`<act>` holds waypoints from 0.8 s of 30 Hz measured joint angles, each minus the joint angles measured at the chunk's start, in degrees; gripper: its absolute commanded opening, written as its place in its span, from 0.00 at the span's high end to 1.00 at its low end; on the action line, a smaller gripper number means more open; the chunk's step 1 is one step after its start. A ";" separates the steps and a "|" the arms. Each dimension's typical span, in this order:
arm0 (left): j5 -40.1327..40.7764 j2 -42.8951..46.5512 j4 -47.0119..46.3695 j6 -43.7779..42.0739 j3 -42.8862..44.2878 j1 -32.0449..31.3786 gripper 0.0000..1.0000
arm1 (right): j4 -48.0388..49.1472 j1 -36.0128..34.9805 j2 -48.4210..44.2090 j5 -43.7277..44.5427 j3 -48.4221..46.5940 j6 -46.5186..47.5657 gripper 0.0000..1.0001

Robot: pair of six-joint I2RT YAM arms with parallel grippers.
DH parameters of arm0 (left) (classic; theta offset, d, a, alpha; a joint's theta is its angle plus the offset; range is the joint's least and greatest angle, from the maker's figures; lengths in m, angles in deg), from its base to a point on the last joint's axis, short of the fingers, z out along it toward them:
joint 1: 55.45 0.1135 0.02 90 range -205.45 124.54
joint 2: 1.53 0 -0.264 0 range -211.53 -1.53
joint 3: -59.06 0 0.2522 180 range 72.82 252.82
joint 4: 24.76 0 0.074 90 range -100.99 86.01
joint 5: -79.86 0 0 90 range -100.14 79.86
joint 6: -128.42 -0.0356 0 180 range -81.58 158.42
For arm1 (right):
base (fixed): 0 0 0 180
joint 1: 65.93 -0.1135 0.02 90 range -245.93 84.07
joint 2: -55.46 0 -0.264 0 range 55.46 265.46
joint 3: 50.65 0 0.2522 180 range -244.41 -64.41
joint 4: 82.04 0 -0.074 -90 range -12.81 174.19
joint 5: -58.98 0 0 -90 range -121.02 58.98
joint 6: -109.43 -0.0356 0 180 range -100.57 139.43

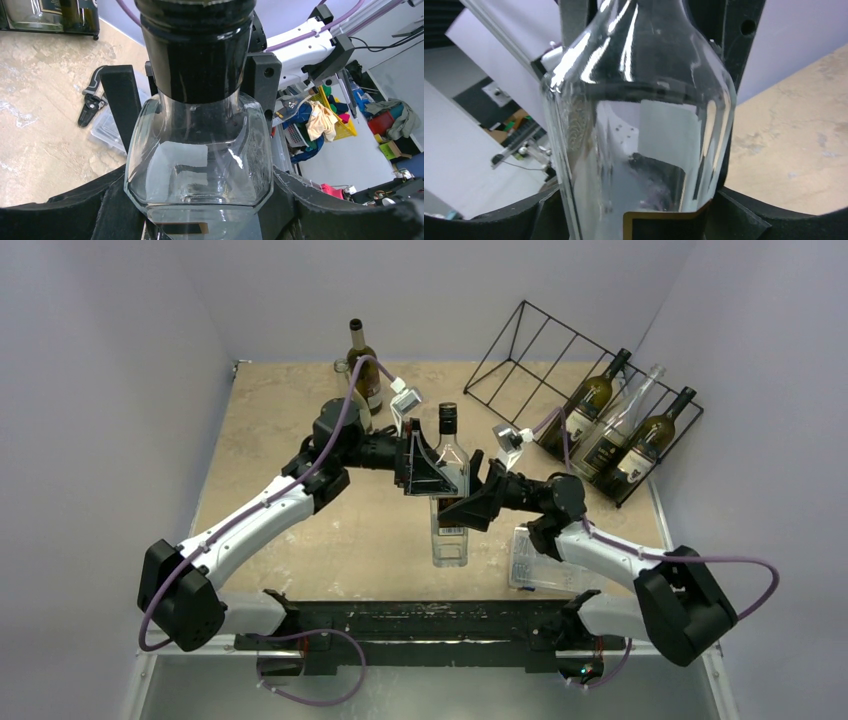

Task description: Put the wine bottle on the wine rack

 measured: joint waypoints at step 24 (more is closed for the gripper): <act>12.90 3.80 30.05 -14.86 7.56 0.20 0.05 | -1.79 -0.35 1.25 3.78 1.38 -0.79 1.00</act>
